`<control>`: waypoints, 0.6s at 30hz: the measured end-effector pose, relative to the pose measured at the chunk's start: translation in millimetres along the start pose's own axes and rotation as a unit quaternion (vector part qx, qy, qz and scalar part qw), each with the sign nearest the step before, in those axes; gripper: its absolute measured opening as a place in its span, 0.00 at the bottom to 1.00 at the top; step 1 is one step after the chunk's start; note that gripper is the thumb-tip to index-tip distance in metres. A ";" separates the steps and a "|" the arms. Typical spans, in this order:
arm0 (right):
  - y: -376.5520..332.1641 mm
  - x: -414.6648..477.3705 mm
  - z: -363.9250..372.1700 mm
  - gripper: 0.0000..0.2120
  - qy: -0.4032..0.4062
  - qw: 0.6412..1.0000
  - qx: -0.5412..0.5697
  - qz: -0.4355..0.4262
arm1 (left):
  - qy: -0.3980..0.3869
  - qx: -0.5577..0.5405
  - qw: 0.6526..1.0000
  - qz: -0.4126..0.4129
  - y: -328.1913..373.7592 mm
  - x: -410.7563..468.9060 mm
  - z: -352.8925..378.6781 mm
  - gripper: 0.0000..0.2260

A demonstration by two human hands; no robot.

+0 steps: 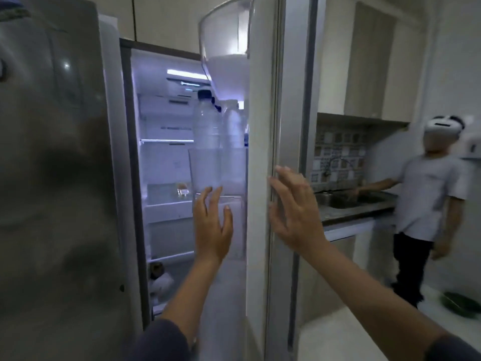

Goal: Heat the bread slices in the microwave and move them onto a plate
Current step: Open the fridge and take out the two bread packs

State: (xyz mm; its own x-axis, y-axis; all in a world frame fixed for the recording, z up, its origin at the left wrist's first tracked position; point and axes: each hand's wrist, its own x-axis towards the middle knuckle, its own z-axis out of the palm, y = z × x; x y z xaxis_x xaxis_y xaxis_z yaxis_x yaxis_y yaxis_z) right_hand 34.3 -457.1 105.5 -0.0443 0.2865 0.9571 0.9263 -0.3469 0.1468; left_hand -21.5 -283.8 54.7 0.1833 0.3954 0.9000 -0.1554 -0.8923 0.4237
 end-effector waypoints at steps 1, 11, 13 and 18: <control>1.0 2.0 -1.4 0.23 -0.018 1.000 -0.025 -0.006 | 0.003 0.000 1.000 0.007 3.6 4.7 4.3 0.21; 39.4 -9.8 22.9 0.30 -0.049 0.984 -0.128 0.117 | -0.121 -0.136 0.982 0.051 21.8 40.5 72.3 0.27; 52.8 -13.6 18.6 0.31 -0.030 0.979 -0.135 0.152 | -0.156 -0.142 0.976 0.056 23.5 43.0 91.6 0.26; 98.6 -19.0 3.2 0.31 0.016 0.961 -0.130 0.244 | -0.191 -0.148 0.968 0.072 22.7 54.2 142.3 0.25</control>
State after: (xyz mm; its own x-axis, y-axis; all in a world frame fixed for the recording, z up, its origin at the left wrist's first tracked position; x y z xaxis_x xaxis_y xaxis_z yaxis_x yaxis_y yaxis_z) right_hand 127.6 -493.8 101.0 0.3573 0.0072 0.9340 0.7153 -0.6451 -0.2686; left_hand 123.1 -313.6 98.5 0.4763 0.1119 0.8721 -0.4674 -0.8079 0.3590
